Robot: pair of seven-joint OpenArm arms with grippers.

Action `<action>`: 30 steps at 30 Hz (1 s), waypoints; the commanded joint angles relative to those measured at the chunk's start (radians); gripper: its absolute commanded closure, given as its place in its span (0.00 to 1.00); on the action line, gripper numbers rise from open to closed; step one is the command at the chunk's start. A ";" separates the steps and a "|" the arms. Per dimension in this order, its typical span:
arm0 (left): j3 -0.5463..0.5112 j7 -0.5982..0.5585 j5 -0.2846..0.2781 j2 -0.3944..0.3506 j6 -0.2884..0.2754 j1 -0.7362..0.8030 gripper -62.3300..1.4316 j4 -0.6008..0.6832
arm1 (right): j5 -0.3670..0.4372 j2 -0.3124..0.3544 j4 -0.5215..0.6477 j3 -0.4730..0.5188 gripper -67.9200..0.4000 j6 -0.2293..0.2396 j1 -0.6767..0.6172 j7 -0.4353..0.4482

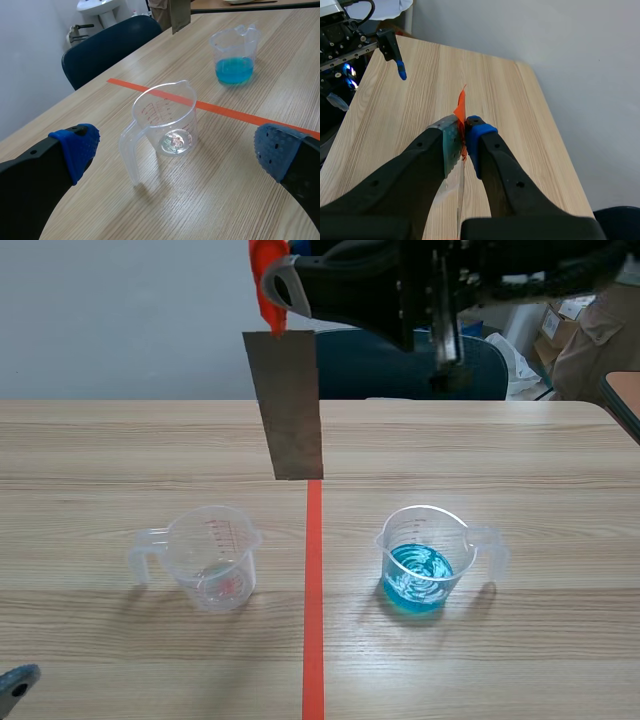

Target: Do the redox reaction experiment

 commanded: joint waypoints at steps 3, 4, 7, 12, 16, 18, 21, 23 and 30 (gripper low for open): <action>-0.011 -0.015 -0.006 0.003 -0.002 0.003 0.00 0.021 | 0.040 -0.063 -0.031 -0.018 0.98 0.006 0.055 -0.026; -0.011 -0.015 -0.006 0.003 -0.002 0.003 0.00 0.021 | 0.048 -0.084 -0.040 -0.022 0.98 0.006 0.061 -0.044; -0.011 -0.015 -0.006 0.003 -0.002 0.003 0.00 0.021 | 0.063 -0.146 -0.058 -0.023 0.98 0.006 0.075 -0.099; -0.011 -0.015 -0.006 0.003 -0.002 0.003 0.00 0.021 | 0.084 -0.247 -0.077 -0.024 0.98 0.006 0.102 -0.190; -0.011 -0.015 -0.006 0.003 -0.002 0.002 0.00 0.021 | 0.085 -0.313 -0.079 -0.024 0.98 -0.006 0.102 -0.243; -0.011 -0.015 -0.006 0.003 -0.002 0.002 0.00 0.021 | 0.085 -0.340 -0.079 -0.031 0.98 -0.007 0.102 -0.265; -0.011 -0.015 -0.006 0.003 -0.002 0.002 0.00 0.021 | 0.084 -0.369 -0.079 -0.050 0.98 -0.014 0.102 -0.285; -0.011 -0.015 -0.006 0.003 -0.002 0.002 0.00 0.021 | 0.085 -0.379 -0.079 -0.066 0.98 -0.018 0.102 -0.291; -0.011 -0.015 -0.006 0.002 -0.002 0.002 0.00 0.021 | 0.106 -0.390 -0.079 -0.086 0.98 -0.051 0.101 -0.316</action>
